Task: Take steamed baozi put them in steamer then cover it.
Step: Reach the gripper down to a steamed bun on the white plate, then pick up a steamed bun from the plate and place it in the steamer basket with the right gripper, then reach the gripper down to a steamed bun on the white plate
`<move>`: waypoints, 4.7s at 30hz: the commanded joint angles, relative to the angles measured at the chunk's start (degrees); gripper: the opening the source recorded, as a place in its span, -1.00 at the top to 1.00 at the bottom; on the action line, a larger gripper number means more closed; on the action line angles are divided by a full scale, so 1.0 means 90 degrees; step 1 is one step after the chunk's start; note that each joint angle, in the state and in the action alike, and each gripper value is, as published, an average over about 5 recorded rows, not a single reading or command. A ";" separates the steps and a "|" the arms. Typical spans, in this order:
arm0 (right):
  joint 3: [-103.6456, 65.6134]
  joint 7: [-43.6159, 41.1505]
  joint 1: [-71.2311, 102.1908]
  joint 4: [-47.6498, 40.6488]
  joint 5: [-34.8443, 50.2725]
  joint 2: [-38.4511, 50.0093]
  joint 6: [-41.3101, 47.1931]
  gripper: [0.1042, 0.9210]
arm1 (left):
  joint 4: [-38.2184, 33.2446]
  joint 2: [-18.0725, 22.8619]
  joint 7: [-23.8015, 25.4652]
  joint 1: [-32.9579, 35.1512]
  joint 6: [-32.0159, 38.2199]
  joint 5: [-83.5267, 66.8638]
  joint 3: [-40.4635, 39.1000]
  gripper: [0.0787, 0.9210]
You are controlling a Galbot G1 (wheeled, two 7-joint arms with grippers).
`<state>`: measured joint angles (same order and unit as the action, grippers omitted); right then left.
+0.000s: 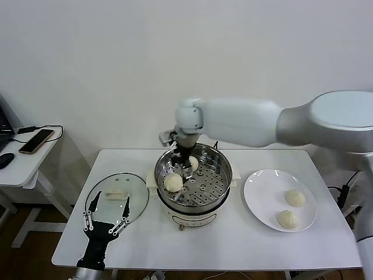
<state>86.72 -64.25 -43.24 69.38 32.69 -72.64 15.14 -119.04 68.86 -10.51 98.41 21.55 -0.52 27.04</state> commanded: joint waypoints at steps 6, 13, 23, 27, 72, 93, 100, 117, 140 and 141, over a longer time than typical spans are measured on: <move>-0.0042 -0.1500 -0.0770 0.0754 -0.1430 0.2928 -0.0702 -0.76 | -0.0032 0.0030 0.0003 0.0014 -0.0011 0.0046 -0.0077 -0.77; -0.0440 -0.1506 0.0306 0.0698 -0.2411 0.4246 -0.0952 -0.76 | -0.0078 0.0097 0.0002 0.0052 -0.0055 0.0133 -0.0087 -0.77; -0.2119 -0.1236 0.2828 0.0424 -0.3332 0.4682 -0.1011 -0.76 | -0.0067 0.0229 0.0001 0.0100 -0.0096 0.0231 -0.0060 -0.77; -0.2446 -0.1200 0.3318 0.0323 -0.3518 0.4606 -0.1027 -0.76 | -0.0054 0.0234 0.0001 0.0131 -0.0097 0.0252 -0.0031 -0.77; -0.2715 -0.1138 0.1766 0.0425 -0.3735 0.4082 -0.1991 -0.34 | -0.0017 0.0201 -0.0035 0.0131 -0.0038 0.0286 -0.0069 -0.77; -0.2094 -0.0134 0.0543 0.1691 -0.3932 0.1346 -0.4979 -0.38 | -0.0097 0.0091 -0.0081 0.0202 -0.0003 0.0258 -0.0098 -0.77; -0.1841 -0.0271 0.1098 0.1909 -0.4549 0.0929 -0.5532 -0.39 | -0.0112 0.0040 -0.0097 0.0236 0.0020 0.0207 -0.0019 -0.77; -0.1780 -0.0572 0.1909 0.1777 -0.5354 0.0876 -0.6016 -0.40 | -0.0062 0.0059 -0.0130 0.0236 0.0072 0.0150 0.0032 -0.77; -0.2942 -0.0772 0.1765 0.1498 -0.5122 0.1493 -0.5534 -0.76 | 0.0024 0.0092 -0.0133 0.0151 0.0062 0.0146 0.0004 -0.77; -0.3126 -0.0865 0.1738 0.1370 -0.4975 0.1606 -0.5330 -0.76 | 0.0028 0.0093 -0.0132 0.0146 0.0060 0.0148 0.0001 -0.77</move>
<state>65.71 -70.21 -27.36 84.08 -14.02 -60.99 -36.29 -118.85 69.69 -11.75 99.77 22.18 0.79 27.07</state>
